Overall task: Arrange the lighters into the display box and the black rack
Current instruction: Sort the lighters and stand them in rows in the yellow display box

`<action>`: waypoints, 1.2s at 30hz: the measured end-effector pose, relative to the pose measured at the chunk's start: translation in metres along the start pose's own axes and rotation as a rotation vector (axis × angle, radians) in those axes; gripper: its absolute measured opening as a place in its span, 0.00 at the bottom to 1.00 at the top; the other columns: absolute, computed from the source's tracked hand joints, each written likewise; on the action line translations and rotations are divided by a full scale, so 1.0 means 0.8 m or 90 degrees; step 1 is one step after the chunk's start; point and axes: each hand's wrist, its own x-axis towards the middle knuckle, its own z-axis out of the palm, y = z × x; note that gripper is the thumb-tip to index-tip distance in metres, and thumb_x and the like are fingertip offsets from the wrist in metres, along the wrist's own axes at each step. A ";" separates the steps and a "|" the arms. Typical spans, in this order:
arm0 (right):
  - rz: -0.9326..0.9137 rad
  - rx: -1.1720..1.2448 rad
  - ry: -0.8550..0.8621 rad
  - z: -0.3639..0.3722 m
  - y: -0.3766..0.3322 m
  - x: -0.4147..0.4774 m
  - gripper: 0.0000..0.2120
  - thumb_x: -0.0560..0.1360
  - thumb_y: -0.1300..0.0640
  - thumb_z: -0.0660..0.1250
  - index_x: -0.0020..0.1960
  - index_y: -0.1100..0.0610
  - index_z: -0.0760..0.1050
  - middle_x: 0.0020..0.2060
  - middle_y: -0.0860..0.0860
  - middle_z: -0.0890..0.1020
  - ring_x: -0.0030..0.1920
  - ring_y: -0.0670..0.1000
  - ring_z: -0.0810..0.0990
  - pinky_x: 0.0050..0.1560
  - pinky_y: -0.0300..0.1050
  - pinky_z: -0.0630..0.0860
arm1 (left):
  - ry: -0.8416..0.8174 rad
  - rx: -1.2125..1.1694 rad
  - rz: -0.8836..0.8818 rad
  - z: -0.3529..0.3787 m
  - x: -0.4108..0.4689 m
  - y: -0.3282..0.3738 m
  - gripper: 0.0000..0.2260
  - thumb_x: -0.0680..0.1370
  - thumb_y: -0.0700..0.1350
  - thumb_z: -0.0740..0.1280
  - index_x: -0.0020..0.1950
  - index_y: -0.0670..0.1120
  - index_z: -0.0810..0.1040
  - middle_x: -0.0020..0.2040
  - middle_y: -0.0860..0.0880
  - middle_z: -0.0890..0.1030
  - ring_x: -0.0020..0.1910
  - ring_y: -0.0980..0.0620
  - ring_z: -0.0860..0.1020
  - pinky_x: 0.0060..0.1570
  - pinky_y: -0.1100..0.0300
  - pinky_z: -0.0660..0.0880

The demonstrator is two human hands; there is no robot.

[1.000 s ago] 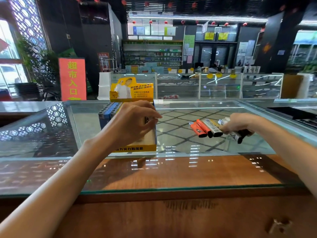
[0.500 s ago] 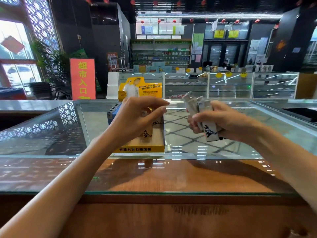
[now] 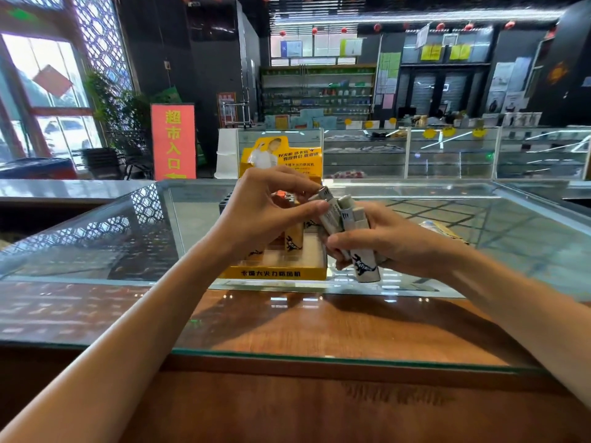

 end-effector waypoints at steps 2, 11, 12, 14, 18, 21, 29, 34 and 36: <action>0.016 0.044 -0.020 -0.002 -0.001 -0.002 0.08 0.73 0.60 0.66 0.50 0.61 0.72 0.37 0.51 0.77 0.38 0.47 0.78 0.41 0.40 0.79 | 0.007 -0.039 -0.028 -0.005 0.002 0.000 0.11 0.69 0.46 0.72 0.50 0.45 0.82 0.47 0.49 0.82 0.47 0.53 0.81 0.46 0.58 0.80; 0.031 0.045 0.074 0.009 0.003 0.000 0.04 0.77 0.63 0.63 0.52 0.60 0.71 0.34 0.51 0.74 0.33 0.47 0.75 0.33 0.40 0.75 | 0.074 0.042 -0.054 -0.004 0.006 -0.006 0.10 0.73 0.50 0.69 0.49 0.46 0.81 0.43 0.48 0.83 0.41 0.55 0.80 0.38 0.62 0.78; 0.006 -0.026 0.116 0.012 0.003 0.001 0.04 0.77 0.64 0.63 0.51 0.58 0.71 0.35 0.51 0.75 0.34 0.47 0.75 0.34 0.41 0.74 | 0.105 0.078 -0.044 0.000 0.007 -0.004 0.12 0.72 0.54 0.68 0.47 0.46 0.82 0.40 0.50 0.83 0.37 0.58 0.79 0.37 0.63 0.77; -0.062 -0.225 0.194 0.017 0.003 0.003 0.06 0.77 0.64 0.64 0.53 0.58 0.71 0.39 0.52 0.76 0.37 0.48 0.75 0.35 0.43 0.74 | 0.171 0.148 -0.034 0.005 0.010 -0.002 0.17 0.71 0.59 0.66 0.41 0.46 0.82 0.35 0.51 0.82 0.30 0.61 0.77 0.34 0.65 0.76; -0.132 -0.437 0.259 0.025 0.006 0.007 0.14 0.75 0.61 0.67 0.58 0.62 0.68 0.41 0.51 0.77 0.35 0.48 0.74 0.35 0.45 0.73 | 0.198 0.197 -0.037 0.003 0.017 0.000 0.17 0.71 0.55 0.71 0.38 0.40 0.82 0.32 0.48 0.81 0.29 0.55 0.77 0.29 0.67 0.72; -0.124 -0.418 0.244 0.020 0.004 0.007 0.14 0.75 0.59 0.68 0.57 0.60 0.67 0.38 0.45 0.74 0.32 0.41 0.74 0.30 0.36 0.72 | 0.151 0.065 -0.083 -0.008 0.019 0.000 0.14 0.72 0.48 0.72 0.44 0.36 0.82 0.34 0.45 0.81 0.26 0.56 0.77 0.26 0.66 0.73; -0.058 -0.173 0.310 -0.006 0.005 -0.009 0.05 0.76 0.65 0.65 0.48 0.63 0.69 0.29 0.52 0.73 0.28 0.50 0.73 0.26 0.40 0.72 | 0.124 0.119 -0.062 -0.037 0.037 -0.004 0.12 0.74 0.41 0.70 0.56 0.41 0.80 0.44 0.45 0.82 0.34 0.54 0.82 0.38 0.62 0.80; -0.045 -0.125 0.330 -0.009 0.003 -0.009 0.04 0.76 0.63 0.65 0.46 0.59 0.69 0.31 0.55 0.74 0.32 0.54 0.73 0.28 0.43 0.73 | 0.032 0.316 0.009 -0.017 0.056 0.000 0.15 0.75 0.42 0.70 0.61 0.45 0.78 0.45 0.51 0.79 0.37 0.60 0.76 0.39 0.74 0.72; -0.050 -0.126 0.332 -0.008 0.002 -0.010 0.04 0.76 0.64 0.65 0.46 0.60 0.69 0.31 0.56 0.74 0.32 0.55 0.73 0.29 0.44 0.73 | 0.032 0.355 0.013 -0.010 0.062 -0.001 0.13 0.75 0.42 0.70 0.58 0.44 0.80 0.43 0.51 0.79 0.38 0.57 0.76 0.39 0.72 0.70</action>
